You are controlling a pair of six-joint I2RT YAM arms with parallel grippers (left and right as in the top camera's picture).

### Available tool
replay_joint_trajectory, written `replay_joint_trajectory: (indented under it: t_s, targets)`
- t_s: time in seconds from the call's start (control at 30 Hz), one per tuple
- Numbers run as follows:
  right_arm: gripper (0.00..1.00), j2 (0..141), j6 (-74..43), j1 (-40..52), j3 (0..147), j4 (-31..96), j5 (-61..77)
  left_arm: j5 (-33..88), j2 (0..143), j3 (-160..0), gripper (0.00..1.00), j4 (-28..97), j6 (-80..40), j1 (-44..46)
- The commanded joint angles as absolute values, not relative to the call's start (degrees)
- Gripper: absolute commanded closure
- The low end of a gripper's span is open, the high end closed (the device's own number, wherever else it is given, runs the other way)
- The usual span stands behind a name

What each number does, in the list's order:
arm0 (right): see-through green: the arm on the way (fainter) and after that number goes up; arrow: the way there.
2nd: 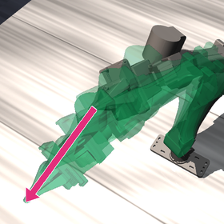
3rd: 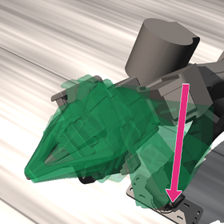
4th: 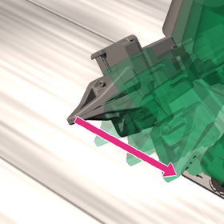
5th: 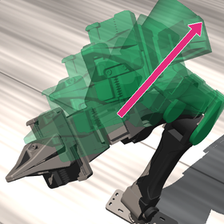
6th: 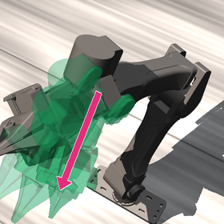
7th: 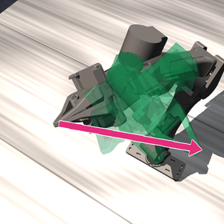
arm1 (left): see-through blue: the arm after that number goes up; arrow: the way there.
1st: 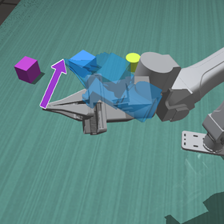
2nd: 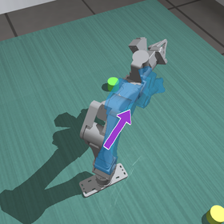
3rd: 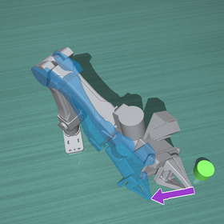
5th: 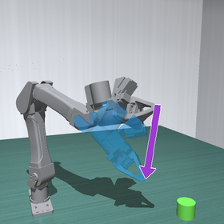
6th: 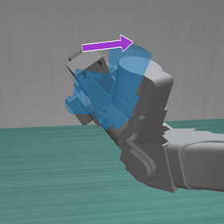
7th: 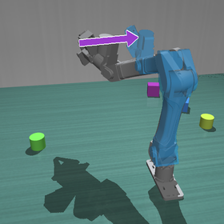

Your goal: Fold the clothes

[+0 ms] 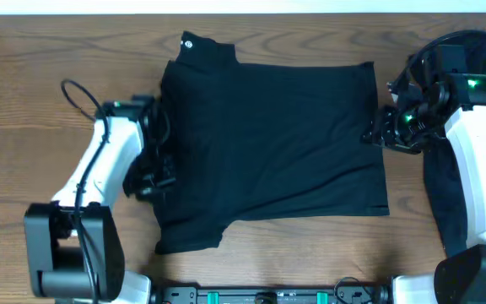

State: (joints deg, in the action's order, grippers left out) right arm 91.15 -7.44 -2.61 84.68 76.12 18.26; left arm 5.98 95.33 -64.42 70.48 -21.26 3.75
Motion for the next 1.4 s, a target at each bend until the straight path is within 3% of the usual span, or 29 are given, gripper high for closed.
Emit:
replay_joint_trajectory:
  t_s: [0.0, 0.17, 0.27, 0.43, 0.5, 0.67, 1.0, 1.37]
  targets:
    - [0.50, 90.35, -4.99, -2.70, 85.38, 76.38, 18.61, 5.02, 89.89, -58.08, 0.65, 67.29, -27.11, 3.55]
    - [0.50, 90.35, -4.14, -2.70, 85.38, 76.20, 18.59, 5.04, 86.04, -48.75, 0.39, 58.13, -32.12, 3.53]
    - [0.49, 90.35, -3.95, -2.70, 85.38, 76.25, 18.44, 5.13, 86.15, -45.78, 0.32, 54.87, -32.27, 3.55]
    - [0.49, 90.35, -3.97, -2.72, 85.36, 76.51, 17.91, 6.72, 86.15, -42.33, 0.30, 53.60, -33.76, 3.55]
    - [0.48, 90.35, -3.99, -2.72, 85.30, 76.53, 17.12, 7.77, 86.15, -41.32, 0.37, 53.41, -33.76, 3.55]
    - [0.42, 90.43, -5.72, -2.81, 85.23, 75.61, 12.19, 11.03, 86.15, -40.82, 0.94, 53.67, -32.62, 3.55]
    - [0.32, 91.48, -10.90, -6.26, 81.52, 75.35, 6.87, 13.47, 81.12, -43.51, 0.94, 53.65, -29.06, 3.53]
    - [0.35, 92.23, -12.21, -8.56, 64.64, 71.92, 13.58, 8.32, 74.72, -45.23, 0.94, 52.49, -28.12, 3.53]
